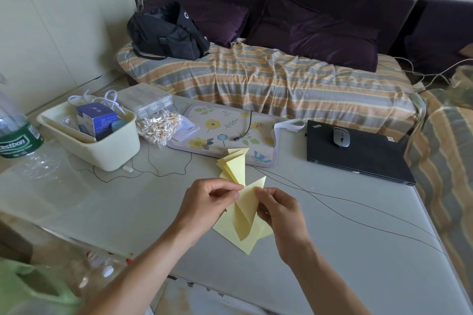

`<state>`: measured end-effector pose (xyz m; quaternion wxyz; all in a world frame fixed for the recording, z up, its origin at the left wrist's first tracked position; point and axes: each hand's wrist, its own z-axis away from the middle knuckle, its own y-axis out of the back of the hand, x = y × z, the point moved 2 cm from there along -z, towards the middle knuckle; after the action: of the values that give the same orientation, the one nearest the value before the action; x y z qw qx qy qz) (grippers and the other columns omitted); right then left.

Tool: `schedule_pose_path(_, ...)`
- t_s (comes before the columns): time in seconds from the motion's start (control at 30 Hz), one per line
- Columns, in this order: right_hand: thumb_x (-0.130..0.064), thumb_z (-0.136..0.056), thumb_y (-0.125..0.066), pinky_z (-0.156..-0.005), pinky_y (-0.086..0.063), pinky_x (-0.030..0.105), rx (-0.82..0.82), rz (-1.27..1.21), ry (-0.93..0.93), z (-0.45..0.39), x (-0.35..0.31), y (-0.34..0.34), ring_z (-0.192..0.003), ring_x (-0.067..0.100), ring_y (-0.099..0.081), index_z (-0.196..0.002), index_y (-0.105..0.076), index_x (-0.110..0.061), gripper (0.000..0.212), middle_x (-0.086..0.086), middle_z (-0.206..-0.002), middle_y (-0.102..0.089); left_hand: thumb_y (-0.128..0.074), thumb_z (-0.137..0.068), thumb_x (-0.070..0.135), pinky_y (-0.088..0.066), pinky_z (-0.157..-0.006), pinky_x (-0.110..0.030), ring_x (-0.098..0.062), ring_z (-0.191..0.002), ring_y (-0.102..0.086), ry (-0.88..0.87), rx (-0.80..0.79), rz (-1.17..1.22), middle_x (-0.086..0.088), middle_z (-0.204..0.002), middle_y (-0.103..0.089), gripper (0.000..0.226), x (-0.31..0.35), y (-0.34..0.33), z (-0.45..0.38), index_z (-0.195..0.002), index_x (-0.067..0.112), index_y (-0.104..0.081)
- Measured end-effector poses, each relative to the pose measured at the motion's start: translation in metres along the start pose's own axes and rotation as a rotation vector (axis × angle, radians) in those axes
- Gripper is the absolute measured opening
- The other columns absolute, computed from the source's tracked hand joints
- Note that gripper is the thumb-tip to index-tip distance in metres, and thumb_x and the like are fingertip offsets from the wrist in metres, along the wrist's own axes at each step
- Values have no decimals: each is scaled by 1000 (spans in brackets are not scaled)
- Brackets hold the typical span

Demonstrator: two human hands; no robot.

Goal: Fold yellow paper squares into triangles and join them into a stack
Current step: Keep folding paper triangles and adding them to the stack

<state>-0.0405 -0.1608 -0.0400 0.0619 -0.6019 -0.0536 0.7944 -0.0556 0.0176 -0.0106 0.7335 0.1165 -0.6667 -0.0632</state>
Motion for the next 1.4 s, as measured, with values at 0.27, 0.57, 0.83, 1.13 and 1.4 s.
schedule_pose_path(0.27,-26,-95,-69,-96,-54,51,-58,25,-20,0,3,-4,-79,25,-63,-86,-69,0,28,13,-83,-70,-75,-91,12,-56,-73,-19,-6,-88,-72,70,21,139,6,-91,-80,17,5,2,2,-99,25,-82)
schedule_pose_path(0.57,-27,-96,-68,-90,-60,40,-165,0,-71,4,4,-8,-86,26,-69,-97,-68,7,33,17,-93,-71,-74,-91,9,-61,-76,-24,-8,-82,-72,119,92,223,-1,-89,-80,17,3,3,0,-98,22,-82)
schedule_pose_path(0.83,-25,-91,-75,-90,-57,50,-62,145,-53,5,3,-6,-78,26,-64,-82,-73,-2,24,31,-93,-69,-78,-87,12,-63,-80,-31,-16,-84,-76,181,86,99,0,-84,-79,10,-4,4,0,-96,18,-80)
schedule_pose_path(1.13,-28,-94,-71,-64,-49,23,-141,221,-101,11,1,-10,-62,16,-53,-83,-71,-5,25,6,-71,-65,-77,-87,6,-61,-69,-23,-6,-70,-71,193,211,169,4,-74,-77,10,-4,5,-1,-90,15,-80)
schedule_pose_path(1.4,-21,-96,-68,-67,-51,24,-128,188,-88,10,0,-9,-66,17,-56,-92,-73,-3,20,11,-74,-71,-75,-88,5,-62,-74,-27,-15,-81,-72,250,250,214,-3,-86,-78,10,-3,6,-1,-88,14,-79)
